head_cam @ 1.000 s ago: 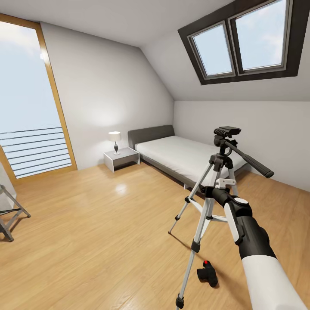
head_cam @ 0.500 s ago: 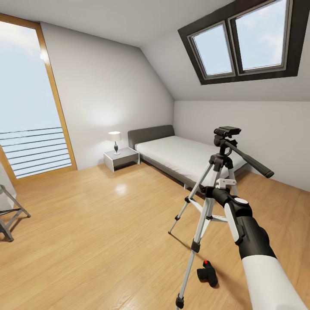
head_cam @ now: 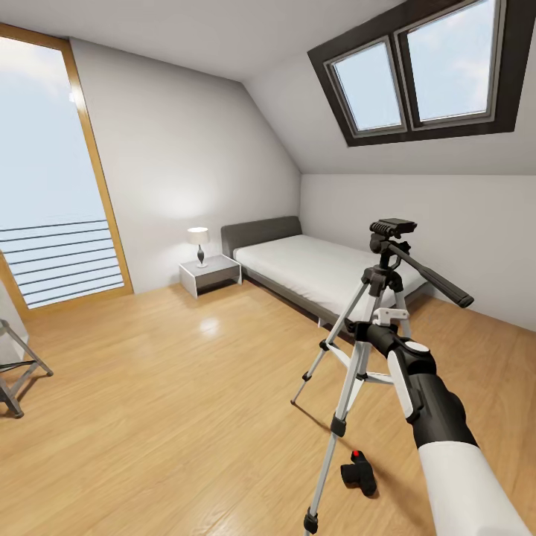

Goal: Attach the digital camera to the camera tripod in the bedroom.

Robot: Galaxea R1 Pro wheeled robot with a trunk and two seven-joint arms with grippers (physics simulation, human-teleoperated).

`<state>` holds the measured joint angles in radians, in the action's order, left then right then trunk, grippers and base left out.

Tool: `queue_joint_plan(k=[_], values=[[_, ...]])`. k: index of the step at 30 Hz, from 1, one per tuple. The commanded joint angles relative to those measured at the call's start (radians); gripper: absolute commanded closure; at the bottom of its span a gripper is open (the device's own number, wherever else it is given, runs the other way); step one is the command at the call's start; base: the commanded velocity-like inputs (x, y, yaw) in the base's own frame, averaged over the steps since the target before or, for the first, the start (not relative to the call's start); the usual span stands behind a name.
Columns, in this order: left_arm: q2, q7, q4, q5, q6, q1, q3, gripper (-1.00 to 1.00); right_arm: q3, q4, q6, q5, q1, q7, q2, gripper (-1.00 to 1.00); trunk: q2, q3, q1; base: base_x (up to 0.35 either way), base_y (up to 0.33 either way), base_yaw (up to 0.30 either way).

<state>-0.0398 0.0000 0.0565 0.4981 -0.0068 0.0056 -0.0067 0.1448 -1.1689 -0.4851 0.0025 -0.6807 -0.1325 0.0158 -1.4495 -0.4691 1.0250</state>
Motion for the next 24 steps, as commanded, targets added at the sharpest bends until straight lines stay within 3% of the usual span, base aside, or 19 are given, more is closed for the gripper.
queue_joint_plan(k=[1, 16, 24], values=[[0.0, 0.0, 0.002, 0.005, -0.001, 0.001, -0.001, -1.0, 0.002, -0.002, -0.005, 0.001, 0.0, -0.006, 0.0, -1.0, 0.0, -0.001, 0.0, 0.0, 0.0, 0.0], [0.0, 0.0, 0.002, 0.005, -0.001, 0.001, -0.001, -1.0, -0.001, -0.006, -0.013, 0.001, 0.0, -0.024, 0.002, -1.0, 0.0, -0.001, 0.0, 0.0, 0.0, 0.0], [0.0, 0.0, 0.002, 0.005, -0.001, 0.001, -0.001, -1.0, -0.038, -0.019, -0.016, 0.002, 0.0, -0.032, 0.004, -1.0, 0.0, -0.001, 0.0, 0.0, 0.0, 0.0]])
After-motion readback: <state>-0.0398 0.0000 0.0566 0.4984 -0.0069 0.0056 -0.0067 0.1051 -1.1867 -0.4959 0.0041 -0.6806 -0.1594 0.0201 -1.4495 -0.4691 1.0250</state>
